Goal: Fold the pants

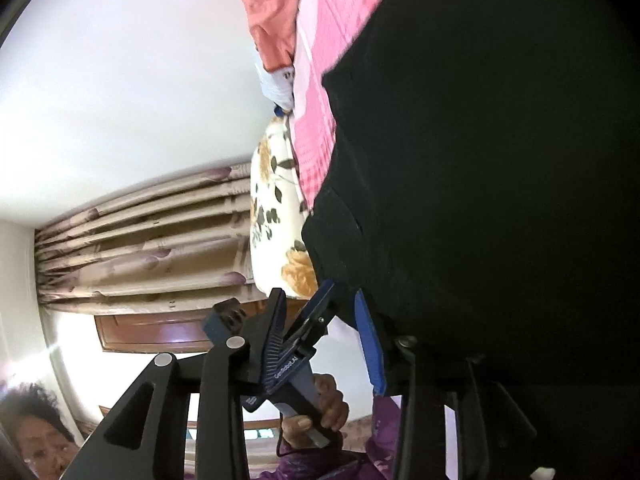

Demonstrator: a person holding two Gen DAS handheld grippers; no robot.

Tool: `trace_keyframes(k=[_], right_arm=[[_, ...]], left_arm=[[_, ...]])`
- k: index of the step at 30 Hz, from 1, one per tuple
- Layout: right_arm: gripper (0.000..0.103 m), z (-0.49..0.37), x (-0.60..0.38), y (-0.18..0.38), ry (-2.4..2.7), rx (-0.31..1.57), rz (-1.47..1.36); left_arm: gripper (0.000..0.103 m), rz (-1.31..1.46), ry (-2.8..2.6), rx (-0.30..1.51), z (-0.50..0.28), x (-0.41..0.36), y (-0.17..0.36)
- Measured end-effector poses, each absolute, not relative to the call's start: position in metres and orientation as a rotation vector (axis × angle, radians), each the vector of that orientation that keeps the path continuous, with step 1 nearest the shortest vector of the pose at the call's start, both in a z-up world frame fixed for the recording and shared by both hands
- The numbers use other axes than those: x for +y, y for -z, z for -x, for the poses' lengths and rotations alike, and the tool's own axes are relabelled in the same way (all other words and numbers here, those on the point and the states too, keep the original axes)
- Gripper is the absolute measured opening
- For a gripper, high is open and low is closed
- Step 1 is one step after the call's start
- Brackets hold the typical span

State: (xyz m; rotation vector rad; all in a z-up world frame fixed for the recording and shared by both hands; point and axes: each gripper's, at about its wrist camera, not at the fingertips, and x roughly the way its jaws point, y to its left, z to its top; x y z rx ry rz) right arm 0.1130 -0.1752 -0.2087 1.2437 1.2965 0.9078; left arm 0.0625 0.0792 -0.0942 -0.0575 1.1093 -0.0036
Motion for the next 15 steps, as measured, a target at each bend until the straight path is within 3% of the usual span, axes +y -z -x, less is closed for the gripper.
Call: trace_keyframes(k=[4,15], right_arm=[[0.042,-0.106,-0.199,0.197,-0.912,1.245,-1.208],[0.042,-0.100,-0.163,0.198,-0.986,1.311,-1.017]], left_arm=[[0.084,0.070,0.002,1.106,-0.063,0.083,0.094],[0.084,0.076,0.002,1.118,-0.063,0.082,0.094]])
